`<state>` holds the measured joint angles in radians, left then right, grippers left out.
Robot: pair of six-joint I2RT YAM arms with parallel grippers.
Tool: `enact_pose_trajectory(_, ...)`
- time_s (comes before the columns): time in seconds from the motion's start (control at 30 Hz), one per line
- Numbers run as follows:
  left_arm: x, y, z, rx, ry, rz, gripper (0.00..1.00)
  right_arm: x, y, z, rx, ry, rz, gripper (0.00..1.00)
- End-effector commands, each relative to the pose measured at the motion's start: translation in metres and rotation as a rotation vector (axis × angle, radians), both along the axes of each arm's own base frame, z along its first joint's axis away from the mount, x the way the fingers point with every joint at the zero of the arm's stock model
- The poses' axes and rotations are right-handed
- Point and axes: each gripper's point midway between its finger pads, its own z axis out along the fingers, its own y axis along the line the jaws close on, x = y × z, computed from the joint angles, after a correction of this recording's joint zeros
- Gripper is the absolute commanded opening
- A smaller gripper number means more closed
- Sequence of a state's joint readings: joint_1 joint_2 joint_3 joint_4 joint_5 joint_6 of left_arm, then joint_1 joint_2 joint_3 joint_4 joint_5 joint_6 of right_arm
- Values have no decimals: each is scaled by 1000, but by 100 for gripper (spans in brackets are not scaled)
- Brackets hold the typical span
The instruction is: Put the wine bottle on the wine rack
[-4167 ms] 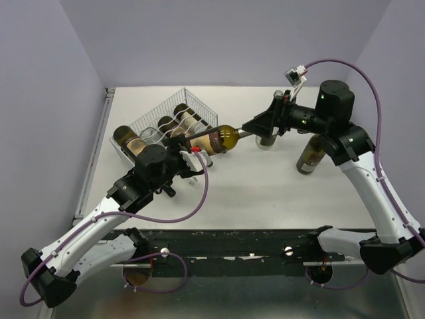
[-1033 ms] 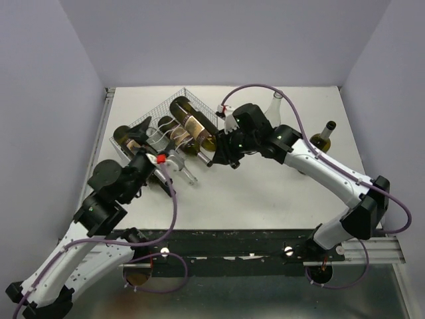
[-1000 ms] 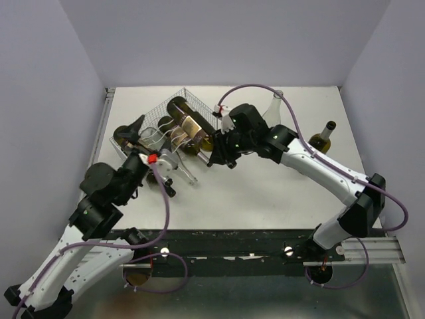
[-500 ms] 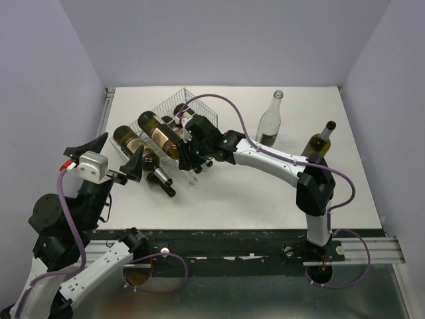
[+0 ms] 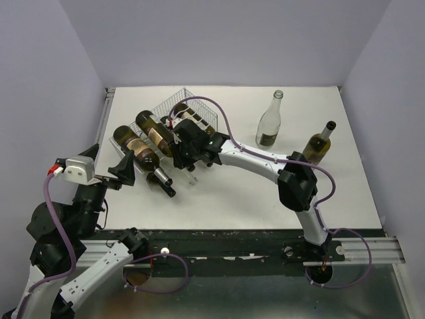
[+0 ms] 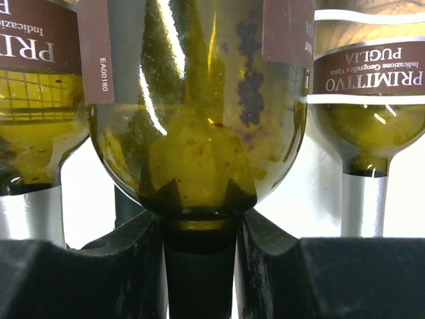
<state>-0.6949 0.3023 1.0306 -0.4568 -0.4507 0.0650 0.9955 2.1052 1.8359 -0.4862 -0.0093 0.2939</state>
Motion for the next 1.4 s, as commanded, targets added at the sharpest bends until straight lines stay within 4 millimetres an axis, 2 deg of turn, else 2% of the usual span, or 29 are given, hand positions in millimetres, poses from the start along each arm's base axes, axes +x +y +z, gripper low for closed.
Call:
enact_pose_trajectory(0.0,0,17,-5,-34,29,80,99,20,25,34,79,-141,-8,1)
enact_pose_trajectory(0.37,1,17,-14,-50,55,87,99,27,32,4,-45,-189,-8,1)
enact_pose_trajectory(0.5,1,19,-15,-48,56,97,99,25,33,-2,-86,-210,6,7)
enact_pose_trajectory(0.6,1,19,-17,-44,60,101,99,23,33,-4,-105,-226,13,19)
enact_pose_trajectory(0.73,3,18,-18,-42,62,101,99,22,30,-8,-120,-229,11,49)
enact_pose_trajectory(0.87,4,18,-17,-38,60,102,99,20,25,2,-105,-242,-3,65)
enact_pose_trajectory(1.2,6,16,-14,-23,55,106,99,15,0,36,-106,-274,-39,79)
enact_pose_trajectory(1.37,7,15,-13,-22,54,100,99,9,-15,70,-74,-298,-55,89)
